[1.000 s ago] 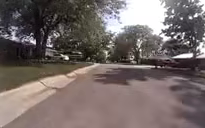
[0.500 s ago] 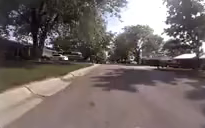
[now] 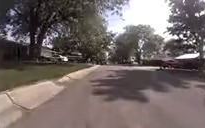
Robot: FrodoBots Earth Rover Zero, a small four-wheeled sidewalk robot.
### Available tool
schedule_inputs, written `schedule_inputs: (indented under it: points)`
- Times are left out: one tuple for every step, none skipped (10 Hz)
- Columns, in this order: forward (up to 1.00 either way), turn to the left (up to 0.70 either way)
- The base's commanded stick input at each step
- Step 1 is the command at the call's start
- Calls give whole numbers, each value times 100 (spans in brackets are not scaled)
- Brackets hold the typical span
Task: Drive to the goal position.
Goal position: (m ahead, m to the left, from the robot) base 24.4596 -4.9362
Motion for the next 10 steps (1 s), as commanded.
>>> schedule_inputs:
  points:
    - [100,0]
    - [100,0]
    - [100,-7]
    - [100,-29]
    - [100,-36]
    - [100,-36]
    - [100,-23]
    - [100,-3]
    - [100,0]
    - [100,0]
